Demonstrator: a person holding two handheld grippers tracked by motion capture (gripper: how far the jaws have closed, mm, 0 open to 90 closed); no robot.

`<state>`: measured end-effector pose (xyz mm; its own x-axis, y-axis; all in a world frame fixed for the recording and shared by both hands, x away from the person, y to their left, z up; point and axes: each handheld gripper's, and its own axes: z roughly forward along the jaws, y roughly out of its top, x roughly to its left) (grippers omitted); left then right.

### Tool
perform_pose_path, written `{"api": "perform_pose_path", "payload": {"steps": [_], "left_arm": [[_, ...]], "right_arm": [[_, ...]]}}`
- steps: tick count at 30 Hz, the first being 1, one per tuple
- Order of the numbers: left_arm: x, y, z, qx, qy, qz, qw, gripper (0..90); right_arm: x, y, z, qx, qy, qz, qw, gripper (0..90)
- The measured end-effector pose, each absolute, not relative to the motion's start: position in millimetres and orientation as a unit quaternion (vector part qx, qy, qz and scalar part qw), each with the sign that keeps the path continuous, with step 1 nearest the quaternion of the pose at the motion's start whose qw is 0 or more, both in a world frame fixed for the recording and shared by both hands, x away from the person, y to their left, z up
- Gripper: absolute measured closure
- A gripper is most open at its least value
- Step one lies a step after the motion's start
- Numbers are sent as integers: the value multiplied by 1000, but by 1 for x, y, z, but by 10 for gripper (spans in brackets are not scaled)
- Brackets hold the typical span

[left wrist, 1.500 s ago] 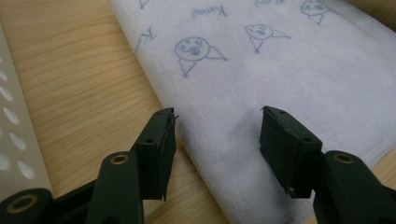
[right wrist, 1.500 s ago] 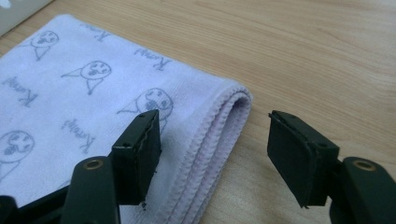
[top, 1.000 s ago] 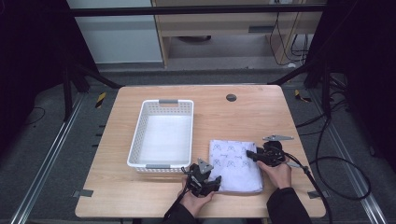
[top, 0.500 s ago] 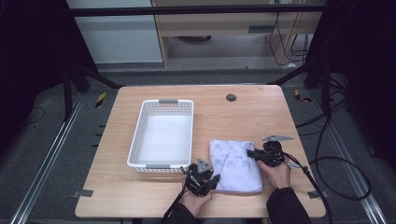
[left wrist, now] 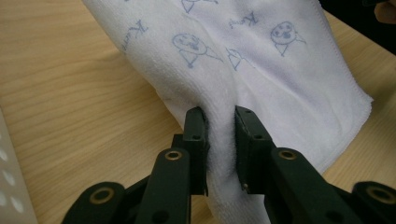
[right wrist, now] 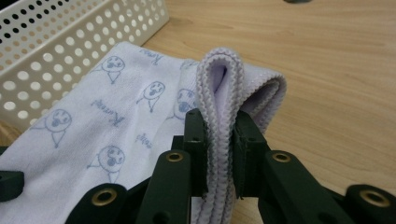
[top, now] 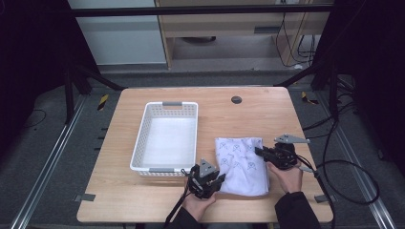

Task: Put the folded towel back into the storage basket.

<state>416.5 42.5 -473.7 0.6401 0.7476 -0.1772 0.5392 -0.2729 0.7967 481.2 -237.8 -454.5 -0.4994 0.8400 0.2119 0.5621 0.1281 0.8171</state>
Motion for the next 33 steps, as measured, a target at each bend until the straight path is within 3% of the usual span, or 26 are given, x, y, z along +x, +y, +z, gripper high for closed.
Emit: {"api": "perform_pose_path", "payload": {"steps": [33], "left_arm": [[414, 64, -398, 789, 355, 177, 469, 750]], "right_arm": [[471, -224, -389, 444, 714, 495, 219, 787]]}}
